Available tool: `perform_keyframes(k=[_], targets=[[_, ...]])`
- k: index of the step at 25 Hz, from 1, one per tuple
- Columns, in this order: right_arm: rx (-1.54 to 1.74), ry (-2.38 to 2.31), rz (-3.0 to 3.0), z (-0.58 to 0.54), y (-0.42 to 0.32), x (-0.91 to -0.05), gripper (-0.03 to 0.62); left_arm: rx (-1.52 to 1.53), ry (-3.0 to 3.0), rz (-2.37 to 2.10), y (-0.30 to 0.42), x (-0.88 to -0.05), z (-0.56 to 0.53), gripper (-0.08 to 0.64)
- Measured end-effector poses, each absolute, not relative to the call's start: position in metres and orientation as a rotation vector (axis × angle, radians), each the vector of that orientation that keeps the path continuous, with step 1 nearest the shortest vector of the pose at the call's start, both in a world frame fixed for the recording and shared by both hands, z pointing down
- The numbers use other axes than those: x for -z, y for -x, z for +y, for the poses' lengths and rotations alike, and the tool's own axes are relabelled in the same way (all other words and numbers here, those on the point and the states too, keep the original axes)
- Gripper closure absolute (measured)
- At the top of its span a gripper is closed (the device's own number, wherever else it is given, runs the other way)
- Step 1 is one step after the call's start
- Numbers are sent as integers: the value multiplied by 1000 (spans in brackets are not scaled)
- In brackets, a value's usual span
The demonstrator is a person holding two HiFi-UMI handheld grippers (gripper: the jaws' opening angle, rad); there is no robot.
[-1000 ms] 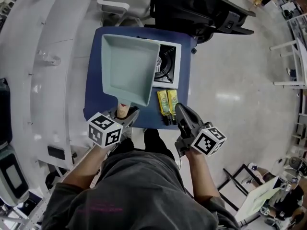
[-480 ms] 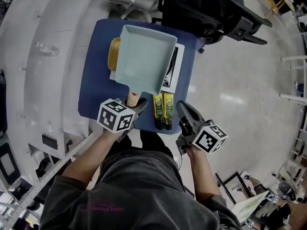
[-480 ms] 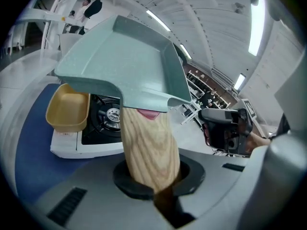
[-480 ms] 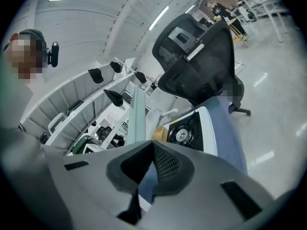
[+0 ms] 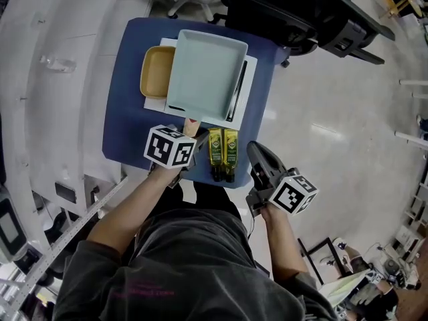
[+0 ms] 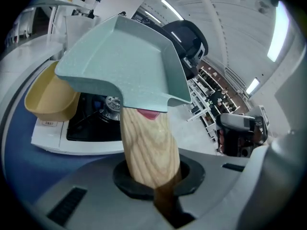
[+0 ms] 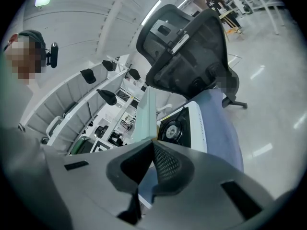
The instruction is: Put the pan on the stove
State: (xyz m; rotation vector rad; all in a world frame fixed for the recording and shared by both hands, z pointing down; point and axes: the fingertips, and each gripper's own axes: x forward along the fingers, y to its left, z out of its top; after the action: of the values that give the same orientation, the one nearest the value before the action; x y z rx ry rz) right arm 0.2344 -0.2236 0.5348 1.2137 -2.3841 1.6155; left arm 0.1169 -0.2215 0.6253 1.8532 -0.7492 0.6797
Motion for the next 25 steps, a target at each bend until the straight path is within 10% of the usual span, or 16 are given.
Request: perform_keyframes(k=[25], targets=[[-1711, -1178, -2330, -233, -246, -568, 589, -795, -1560, -713, -121, -690, -220, 527]])
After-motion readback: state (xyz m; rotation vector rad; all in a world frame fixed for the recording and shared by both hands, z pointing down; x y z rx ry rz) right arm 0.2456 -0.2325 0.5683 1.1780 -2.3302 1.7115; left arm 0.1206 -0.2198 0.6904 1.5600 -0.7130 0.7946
